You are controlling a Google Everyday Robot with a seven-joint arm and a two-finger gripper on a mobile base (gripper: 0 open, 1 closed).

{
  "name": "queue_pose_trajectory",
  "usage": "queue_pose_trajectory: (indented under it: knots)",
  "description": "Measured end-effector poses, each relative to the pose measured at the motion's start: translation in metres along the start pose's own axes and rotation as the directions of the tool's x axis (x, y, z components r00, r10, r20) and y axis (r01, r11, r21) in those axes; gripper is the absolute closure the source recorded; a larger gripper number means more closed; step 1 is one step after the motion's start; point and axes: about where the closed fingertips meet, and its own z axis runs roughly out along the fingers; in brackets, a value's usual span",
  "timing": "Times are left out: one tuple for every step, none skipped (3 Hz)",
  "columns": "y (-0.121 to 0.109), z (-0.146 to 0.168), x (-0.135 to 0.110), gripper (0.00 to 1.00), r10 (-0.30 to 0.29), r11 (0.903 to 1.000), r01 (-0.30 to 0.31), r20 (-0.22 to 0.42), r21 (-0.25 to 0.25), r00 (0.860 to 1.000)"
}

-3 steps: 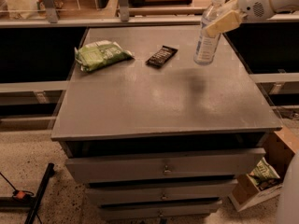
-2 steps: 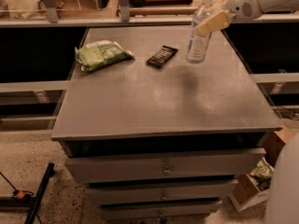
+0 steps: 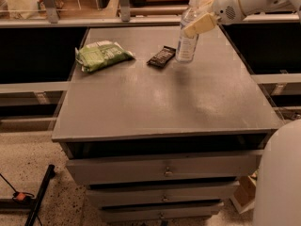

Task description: Move blue plastic bottle near rxbar chocolate

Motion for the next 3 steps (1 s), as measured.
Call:
queue_pose_trajectory:
  knots:
    - [0.002, 0.017, -0.003, 0.36, -0.002, 0.9999, 0.002, 0.003, -0.016, 1.0]
    - [0.004, 0.03, -0.001, 0.13, 0.003, 0.9994, -0.003, -0.01, -0.034, 1.0]
    - [0.007, 0.04, 0.006, 0.0, 0.018, 0.9985, -0.02, -0.039, -0.051, 0.999]
